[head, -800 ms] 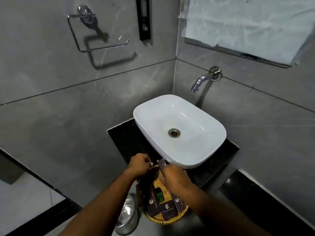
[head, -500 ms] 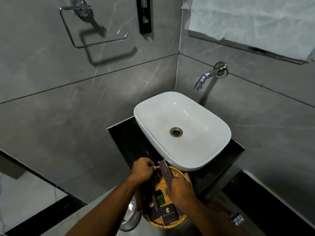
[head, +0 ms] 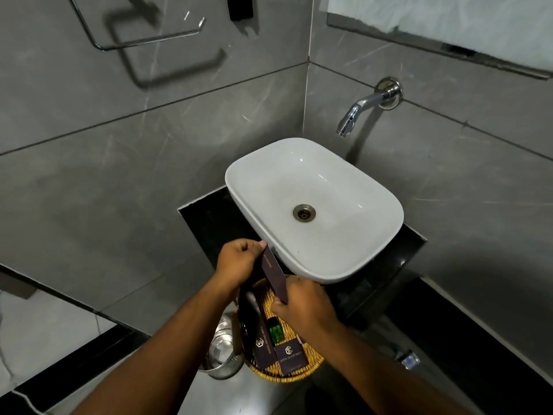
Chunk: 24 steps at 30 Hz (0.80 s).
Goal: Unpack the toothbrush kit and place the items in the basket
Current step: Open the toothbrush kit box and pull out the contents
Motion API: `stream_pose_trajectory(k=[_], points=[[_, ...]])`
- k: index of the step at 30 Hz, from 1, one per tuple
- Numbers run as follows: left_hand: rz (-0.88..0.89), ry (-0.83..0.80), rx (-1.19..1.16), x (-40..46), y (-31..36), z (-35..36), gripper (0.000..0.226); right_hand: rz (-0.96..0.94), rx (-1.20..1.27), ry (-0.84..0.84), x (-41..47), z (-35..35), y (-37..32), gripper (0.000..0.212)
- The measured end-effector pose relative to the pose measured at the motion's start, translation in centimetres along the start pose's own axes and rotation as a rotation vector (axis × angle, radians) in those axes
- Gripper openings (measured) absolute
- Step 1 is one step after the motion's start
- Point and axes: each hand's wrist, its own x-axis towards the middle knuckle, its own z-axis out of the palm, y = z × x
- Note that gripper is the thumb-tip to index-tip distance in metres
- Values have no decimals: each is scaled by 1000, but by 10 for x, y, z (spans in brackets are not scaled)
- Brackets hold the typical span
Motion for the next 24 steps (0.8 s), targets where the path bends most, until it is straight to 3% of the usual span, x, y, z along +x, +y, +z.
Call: stream_pose_trajectory(k=[4, 6, 11, 13, 16, 18, 21, 24], points=[[-13, 33, -158, 1, 23, -3, 45, -25, 15, 50, 2, -12, -3, 35], [-7, 7, -233, -3, 34, -4, 40, -29, 11, 80, 3, -17, -4, 39], [43, -321, -216, -35, 31, -5, 18, 1, 75, 114, 6, -35, -9, 37], [72, -344, -192, -44, 25, -5, 27, -8, 99, 43, 4, -43, -9, 38], [85, -336, -177, -50, 25, -10, 29, 81, 403, -104, 12, -70, -2, 36], [97, -358, -164, -53, 28, -14, 22, 176, 603, -75, 29, -96, 1, 28], [130, -403, -132, -56, 32, -13, 20, 161, 682, -27, 56, -126, -6, 19], [175, -433, -81, -60, 34, -8, 6, 172, 793, -131, 69, -129, -21, 17]])
